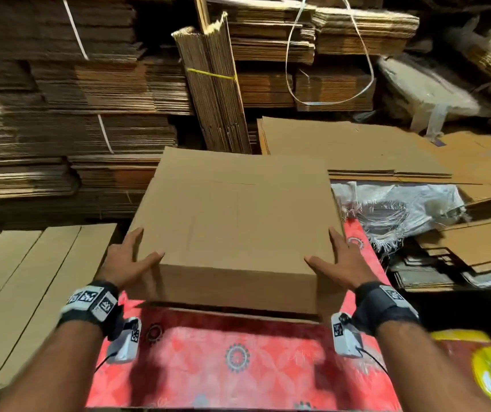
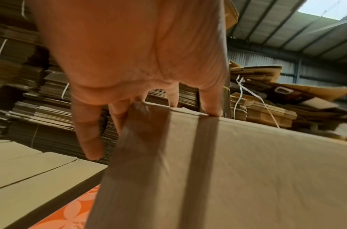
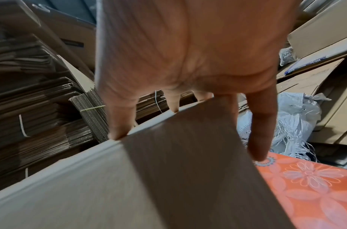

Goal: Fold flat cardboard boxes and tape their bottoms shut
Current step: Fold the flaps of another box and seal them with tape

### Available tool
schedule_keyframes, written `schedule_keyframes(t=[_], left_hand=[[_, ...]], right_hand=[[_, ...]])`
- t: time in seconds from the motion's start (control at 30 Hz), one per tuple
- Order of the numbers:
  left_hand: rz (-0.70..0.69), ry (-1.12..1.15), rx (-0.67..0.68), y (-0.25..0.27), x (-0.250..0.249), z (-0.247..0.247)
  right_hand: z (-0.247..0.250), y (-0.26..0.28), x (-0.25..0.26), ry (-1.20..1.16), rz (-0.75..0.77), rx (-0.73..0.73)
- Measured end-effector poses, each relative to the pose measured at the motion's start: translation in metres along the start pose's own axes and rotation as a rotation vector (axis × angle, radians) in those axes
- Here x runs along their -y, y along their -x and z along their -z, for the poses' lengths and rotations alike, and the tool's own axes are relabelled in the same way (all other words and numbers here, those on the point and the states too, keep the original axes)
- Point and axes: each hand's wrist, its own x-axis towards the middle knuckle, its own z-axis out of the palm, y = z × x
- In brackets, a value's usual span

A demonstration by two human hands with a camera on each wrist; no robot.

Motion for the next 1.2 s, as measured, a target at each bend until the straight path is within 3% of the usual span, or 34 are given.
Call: schedule_keyframes(t=[0.13, 0.53, 0.7, 0.87, 1.03, 1.2], left_hand=[[-0.02, -0.034, -0.045, -0.002, 0.002, -0.009], [0.024, 0.141, -0.126, -0.005, -0.014, -0.012], [0.041, 0.105, -0.191, -0.01, -0.047, 0.005], [0.072, 0.09, -0.216, -0.03, -0.061, 0.039], [0.079, 0.062, -0.31, -0.06, -0.073, 0.086], [0.087, 0.078, -0.329, -0.078, -0.08, 0.096]], right_hand=[[-0.004, -0.002, -0.006, 0.001, 0.009, 0.043], [-0.01, -0.03, -0.017, -0.05, -0.018, -0.106], [0.005, -0.038, 0.019, -0.021, -0.023, -0.207], [0.016, -0.035, 0.056, 0.108, 0.069, -0.209], [0.035, -0.03, 0.096, 0.39, 0.215, -0.084], [0.021, -0.038, 0.112, 0.619, 0.187, -0.123]])
